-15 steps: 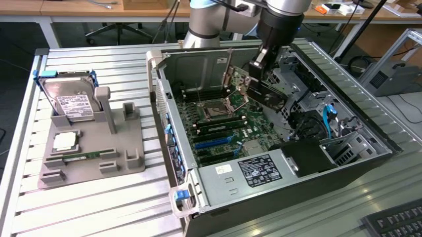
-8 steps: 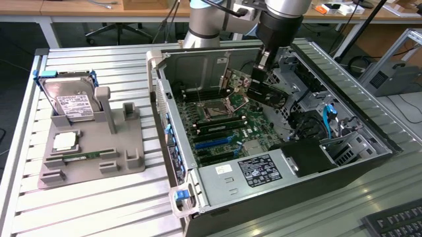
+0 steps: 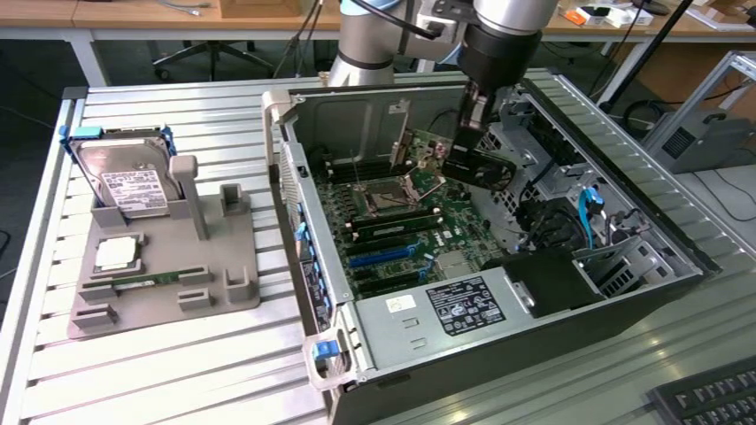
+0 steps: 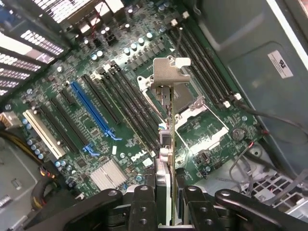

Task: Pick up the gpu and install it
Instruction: 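Insert the gpu into the slot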

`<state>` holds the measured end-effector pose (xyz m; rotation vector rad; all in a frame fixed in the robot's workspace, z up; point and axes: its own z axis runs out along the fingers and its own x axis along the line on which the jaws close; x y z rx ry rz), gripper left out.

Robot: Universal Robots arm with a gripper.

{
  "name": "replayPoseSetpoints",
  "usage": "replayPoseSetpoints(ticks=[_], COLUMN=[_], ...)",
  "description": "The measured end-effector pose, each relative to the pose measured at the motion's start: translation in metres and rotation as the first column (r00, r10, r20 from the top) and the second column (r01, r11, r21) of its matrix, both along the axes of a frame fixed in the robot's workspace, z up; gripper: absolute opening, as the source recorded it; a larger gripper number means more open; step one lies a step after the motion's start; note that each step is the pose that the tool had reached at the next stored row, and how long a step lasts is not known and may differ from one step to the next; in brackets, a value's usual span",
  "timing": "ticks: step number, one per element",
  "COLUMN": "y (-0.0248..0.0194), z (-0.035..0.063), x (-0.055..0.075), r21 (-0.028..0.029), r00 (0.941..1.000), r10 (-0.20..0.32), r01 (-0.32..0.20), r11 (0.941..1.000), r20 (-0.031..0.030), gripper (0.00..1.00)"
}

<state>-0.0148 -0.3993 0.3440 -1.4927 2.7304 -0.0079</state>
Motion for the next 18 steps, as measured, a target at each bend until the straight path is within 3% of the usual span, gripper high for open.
replayPoseSetpoints(ticks=[2, 7, 8, 16, 17, 18], y=[0.0, -0.0001, -0.0002, -0.006, -0.006, -0.0061], z=[-0.0007, -0.0023, -0.0028, -0.0038, -0.0041, -0.0049], x=[0.0, 0.0, 0.0, -0.001, -0.001, -0.001], r21=[-0.0001, -0.0002, -0.0001, 0.0001, -0.0001, -0.0001], r00=[0.9993, 0.9891, 0.9832, 0.9587, 0.9539, 0.9429], r10=[0.038, 0.147, 0.182, 0.284, 0.3, 0.333], r01=[-0.038, -0.147, -0.182, -0.284, -0.3, -0.333], r11=[0.9993, 0.9891, 0.9832, 0.9587, 0.9539, 0.9429], r20=[0.0, -0.0001, 0.0, 0.0001, -0.0001, 0.0], gripper=[0.27, 0.27, 0.27, 0.27, 0.27, 0.27])
